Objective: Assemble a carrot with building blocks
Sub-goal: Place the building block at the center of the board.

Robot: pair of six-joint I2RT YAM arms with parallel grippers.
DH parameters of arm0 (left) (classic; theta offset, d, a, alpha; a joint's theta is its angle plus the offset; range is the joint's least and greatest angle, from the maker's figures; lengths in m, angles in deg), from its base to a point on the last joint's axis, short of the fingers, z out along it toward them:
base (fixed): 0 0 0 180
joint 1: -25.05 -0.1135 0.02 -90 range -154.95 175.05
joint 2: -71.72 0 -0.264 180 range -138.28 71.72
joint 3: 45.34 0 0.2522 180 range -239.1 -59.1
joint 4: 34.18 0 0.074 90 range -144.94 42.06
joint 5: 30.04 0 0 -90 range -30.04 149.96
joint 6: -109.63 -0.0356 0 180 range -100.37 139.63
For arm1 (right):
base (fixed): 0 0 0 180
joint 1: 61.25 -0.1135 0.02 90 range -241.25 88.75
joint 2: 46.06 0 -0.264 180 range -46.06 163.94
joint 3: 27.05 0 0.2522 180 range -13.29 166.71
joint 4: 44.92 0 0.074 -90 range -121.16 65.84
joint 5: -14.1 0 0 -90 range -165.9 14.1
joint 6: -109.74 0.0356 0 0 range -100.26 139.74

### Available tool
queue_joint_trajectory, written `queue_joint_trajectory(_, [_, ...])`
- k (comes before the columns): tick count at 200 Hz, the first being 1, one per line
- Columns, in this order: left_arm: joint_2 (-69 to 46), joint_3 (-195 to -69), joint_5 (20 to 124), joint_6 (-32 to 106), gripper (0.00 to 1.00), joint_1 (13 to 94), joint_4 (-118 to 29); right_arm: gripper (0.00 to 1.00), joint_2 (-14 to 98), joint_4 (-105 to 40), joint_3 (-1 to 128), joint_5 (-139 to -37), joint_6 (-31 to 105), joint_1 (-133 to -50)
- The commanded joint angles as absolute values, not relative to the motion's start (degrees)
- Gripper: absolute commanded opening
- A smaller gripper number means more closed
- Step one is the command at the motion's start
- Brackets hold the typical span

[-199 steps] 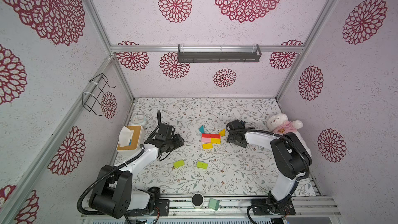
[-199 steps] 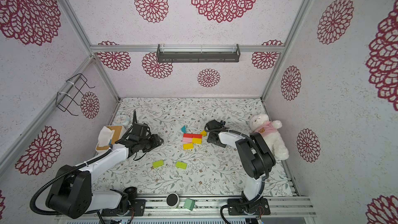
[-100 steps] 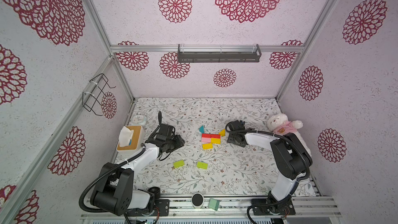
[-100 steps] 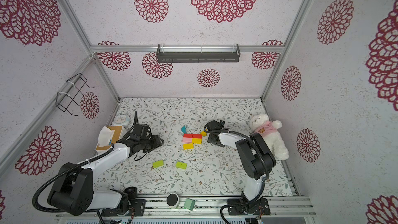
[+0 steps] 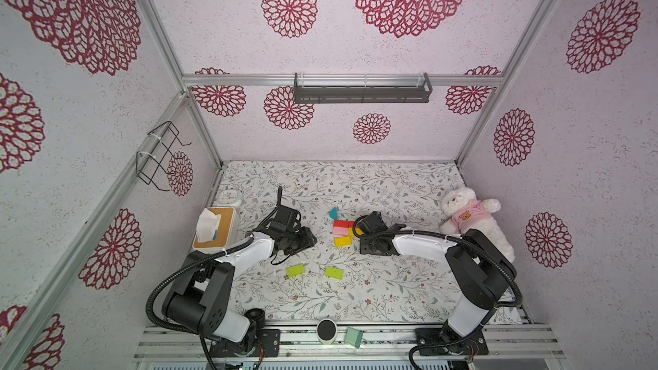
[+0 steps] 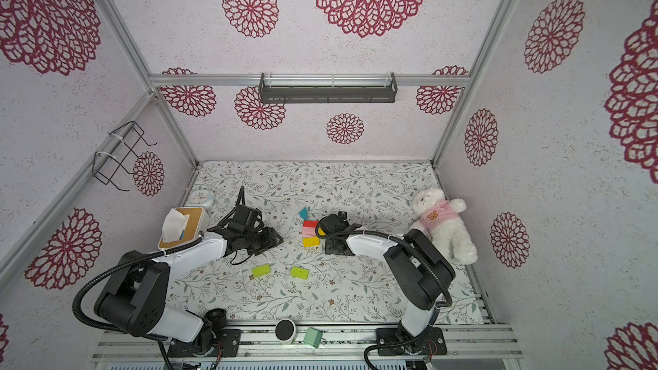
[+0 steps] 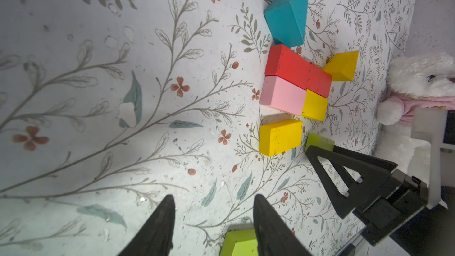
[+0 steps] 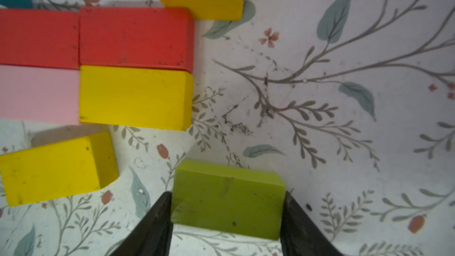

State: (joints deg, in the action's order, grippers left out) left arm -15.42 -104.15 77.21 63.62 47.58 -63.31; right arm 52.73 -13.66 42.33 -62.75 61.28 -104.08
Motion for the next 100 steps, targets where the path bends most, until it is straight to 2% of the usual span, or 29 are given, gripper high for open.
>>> queue_joint_trajectory(1, [-15.9, -105.6, 77.5, 63.8, 0.54, 48.2, -61.5, 0.6, 52.4, -13.6, 44.8, -63.3, 61.0, -104.9])
queue_joint_trajectory(100, [-16.6, -106.1, 77.5, 63.7, 0.54, 49.0, -61.4, 0.62, 57.3, -14.7, 49.6, -63.9, 60.3, -105.9])
